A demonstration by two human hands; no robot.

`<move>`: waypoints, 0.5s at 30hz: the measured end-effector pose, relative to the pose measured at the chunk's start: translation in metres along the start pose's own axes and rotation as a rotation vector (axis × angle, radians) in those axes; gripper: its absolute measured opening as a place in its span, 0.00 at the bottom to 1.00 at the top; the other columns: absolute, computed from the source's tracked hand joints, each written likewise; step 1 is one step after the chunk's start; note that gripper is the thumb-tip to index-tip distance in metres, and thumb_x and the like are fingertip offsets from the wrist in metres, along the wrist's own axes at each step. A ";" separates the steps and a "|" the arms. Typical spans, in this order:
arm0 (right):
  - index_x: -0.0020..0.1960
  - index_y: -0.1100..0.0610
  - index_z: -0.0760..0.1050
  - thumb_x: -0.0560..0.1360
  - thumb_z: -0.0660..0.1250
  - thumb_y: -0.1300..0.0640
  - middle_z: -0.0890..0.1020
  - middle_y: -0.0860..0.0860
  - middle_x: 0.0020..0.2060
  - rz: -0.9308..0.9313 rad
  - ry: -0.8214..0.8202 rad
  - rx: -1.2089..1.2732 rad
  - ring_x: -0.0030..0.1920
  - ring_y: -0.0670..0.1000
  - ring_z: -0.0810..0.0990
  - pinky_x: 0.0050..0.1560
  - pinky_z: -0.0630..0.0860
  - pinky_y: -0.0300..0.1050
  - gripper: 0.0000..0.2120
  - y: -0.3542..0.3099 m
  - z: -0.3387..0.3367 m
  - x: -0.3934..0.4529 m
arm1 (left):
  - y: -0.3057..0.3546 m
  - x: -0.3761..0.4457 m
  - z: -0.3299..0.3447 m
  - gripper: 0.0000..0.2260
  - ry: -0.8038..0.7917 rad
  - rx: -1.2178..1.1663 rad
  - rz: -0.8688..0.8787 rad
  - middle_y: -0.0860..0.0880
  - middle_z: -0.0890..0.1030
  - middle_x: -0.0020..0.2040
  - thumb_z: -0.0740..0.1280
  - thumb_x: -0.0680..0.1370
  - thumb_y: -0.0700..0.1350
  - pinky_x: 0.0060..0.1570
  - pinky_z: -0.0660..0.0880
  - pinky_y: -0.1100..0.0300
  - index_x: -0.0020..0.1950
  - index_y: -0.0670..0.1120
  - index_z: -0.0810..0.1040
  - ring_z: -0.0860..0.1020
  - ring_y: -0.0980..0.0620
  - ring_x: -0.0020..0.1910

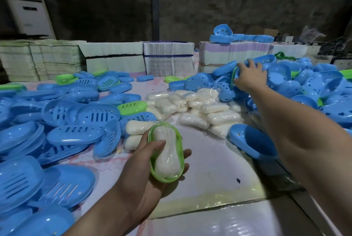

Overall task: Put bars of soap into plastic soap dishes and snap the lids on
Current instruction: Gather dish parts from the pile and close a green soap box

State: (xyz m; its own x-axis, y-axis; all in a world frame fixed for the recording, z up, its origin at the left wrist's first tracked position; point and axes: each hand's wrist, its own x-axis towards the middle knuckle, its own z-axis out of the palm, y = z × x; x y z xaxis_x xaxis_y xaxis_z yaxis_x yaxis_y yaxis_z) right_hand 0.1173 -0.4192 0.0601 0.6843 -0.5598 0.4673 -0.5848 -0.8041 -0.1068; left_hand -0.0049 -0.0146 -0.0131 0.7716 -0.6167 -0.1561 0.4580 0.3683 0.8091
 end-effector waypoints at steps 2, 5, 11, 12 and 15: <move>0.59 0.56 0.75 0.74 0.63 0.56 0.74 0.57 0.63 -0.115 0.006 -0.277 0.68 0.62 0.62 0.64 0.62 0.60 0.14 -0.003 0.001 0.002 | 0.000 0.001 0.000 0.16 0.008 -0.005 0.007 0.39 0.85 0.56 0.60 0.81 0.44 0.41 0.81 0.53 0.63 0.58 0.80 0.86 0.41 0.46; 0.53 0.56 0.76 0.75 0.60 0.58 0.82 0.55 0.50 -0.075 0.013 -0.496 0.61 0.60 0.69 0.61 0.64 0.54 0.10 -0.002 -0.001 -0.004 | -0.001 0.002 0.000 0.16 0.014 0.002 0.015 0.42 0.85 0.57 0.60 0.81 0.44 0.41 0.81 0.53 0.64 0.58 0.79 0.86 0.42 0.48; 0.73 0.45 0.61 0.79 0.55 0.52 0.76 0.57 0.62 -0.146 0.105 -0.542 0.64 0.64 0.68 0.62 0.63 0.58 0.22 -0.001 0.008 -0.001 | 0.001 0.000 0.001 0.16 0.005 -0.009 0.000 0.39 0.84 0.58 0.60 0.81 0.44 0.40 0.81 0.52 0.64 0.57 0.80 0.86 0.41 0.45; 0.74 0.41 0.59 0.80 0.55 0.50 0.75 0.56 0.64 -0.136 0.047 -0.598 0.65 0.63 0.66 0.63 0.62 0.58 0.23 -0.003 0.006 0.000 | 0.001 0.000 0.001 0.16 0.004 -0.011 0.001 0.39 0.84 0.58 0.60 0.81 0.44 0.40 0.81 0.52 0.64 0.57 0.80 0.86 0.41 0.45; 0.68 0.44 0.68 0.79 0.56 0.51 0.77 0.54 0.60 -0.142 -0.058 -0.693 0.62 0.59 0.66 0.59 0.63 0.55 0.18 -0.006 0.002 0.007 | 0.001 0.000 0.001 0.16 0.010 -0.021 0.010 0.39 0.84 0.59 0.60 0.81 0.43 0.40 0.81 0.51 0.64 0.56 0.80 0.86 0.40 0.46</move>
State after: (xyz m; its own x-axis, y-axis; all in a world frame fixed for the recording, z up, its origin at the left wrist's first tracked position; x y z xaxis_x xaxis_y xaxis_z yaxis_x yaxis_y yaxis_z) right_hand 0.1267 -0.4182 0.0620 0.7853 -0.4844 0.3855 -0.6175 -0.5686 0.5435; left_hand -0.0049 -0.0153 -0.0121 0.7804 -0.6062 -0.1533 0.4590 0.3889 0.7988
